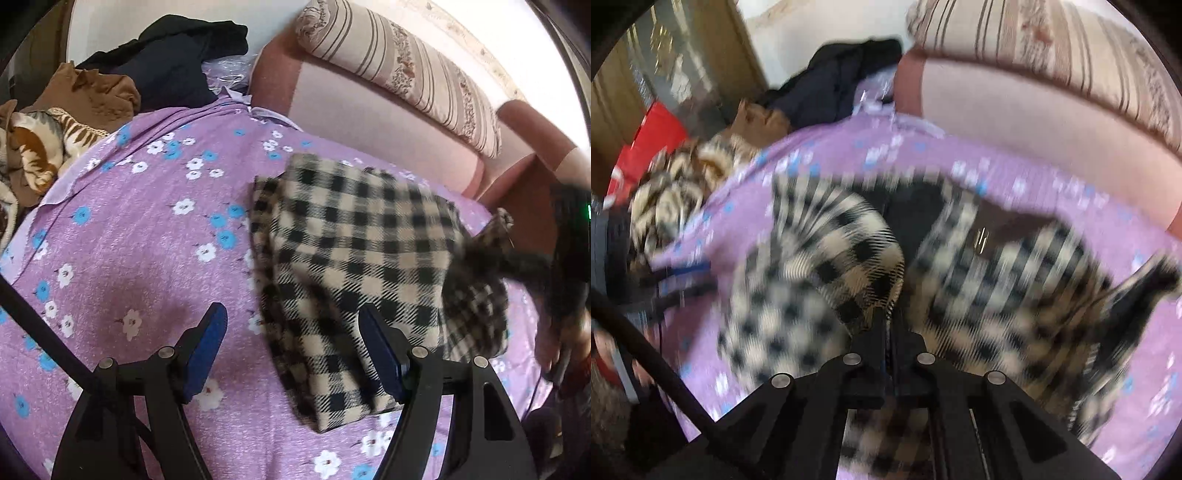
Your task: Fold large clothes
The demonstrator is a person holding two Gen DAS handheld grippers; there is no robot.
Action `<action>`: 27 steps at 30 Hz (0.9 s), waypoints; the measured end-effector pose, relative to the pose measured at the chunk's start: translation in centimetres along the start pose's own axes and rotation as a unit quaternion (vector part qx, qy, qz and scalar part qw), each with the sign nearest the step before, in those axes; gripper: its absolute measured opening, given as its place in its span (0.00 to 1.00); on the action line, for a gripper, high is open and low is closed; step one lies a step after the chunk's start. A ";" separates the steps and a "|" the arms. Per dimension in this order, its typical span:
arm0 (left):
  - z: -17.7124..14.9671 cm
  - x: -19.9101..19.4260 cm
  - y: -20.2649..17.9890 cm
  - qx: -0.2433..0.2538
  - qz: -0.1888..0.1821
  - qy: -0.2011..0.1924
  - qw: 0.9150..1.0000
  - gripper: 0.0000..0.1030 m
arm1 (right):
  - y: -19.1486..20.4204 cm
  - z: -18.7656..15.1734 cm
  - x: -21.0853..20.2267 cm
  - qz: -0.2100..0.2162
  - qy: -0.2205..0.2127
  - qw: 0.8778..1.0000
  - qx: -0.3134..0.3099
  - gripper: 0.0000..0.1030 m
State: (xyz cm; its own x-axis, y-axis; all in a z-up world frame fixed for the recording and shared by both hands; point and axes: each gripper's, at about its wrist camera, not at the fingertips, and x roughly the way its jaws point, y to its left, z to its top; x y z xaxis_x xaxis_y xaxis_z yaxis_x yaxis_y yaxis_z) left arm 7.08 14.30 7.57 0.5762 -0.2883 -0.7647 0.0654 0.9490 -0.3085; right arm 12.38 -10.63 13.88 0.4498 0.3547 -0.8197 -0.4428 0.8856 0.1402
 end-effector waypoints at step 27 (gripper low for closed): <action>1.7 1.6 -2.1 0.051 0.022 0.058 0.997 0.05 | -9.7 -0.6 -7.8 -0.074 -0.079 0.978 0.177 0.64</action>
State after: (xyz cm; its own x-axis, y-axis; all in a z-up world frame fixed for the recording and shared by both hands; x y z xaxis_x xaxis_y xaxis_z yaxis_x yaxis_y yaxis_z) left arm 9.31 12.10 7.94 0.4832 -0.2534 -0.8381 0.1281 0.9674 -0.2186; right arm 12.69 -22.17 18.52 0.6149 0.2320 -0.7537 -0.0796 0.9691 0.2334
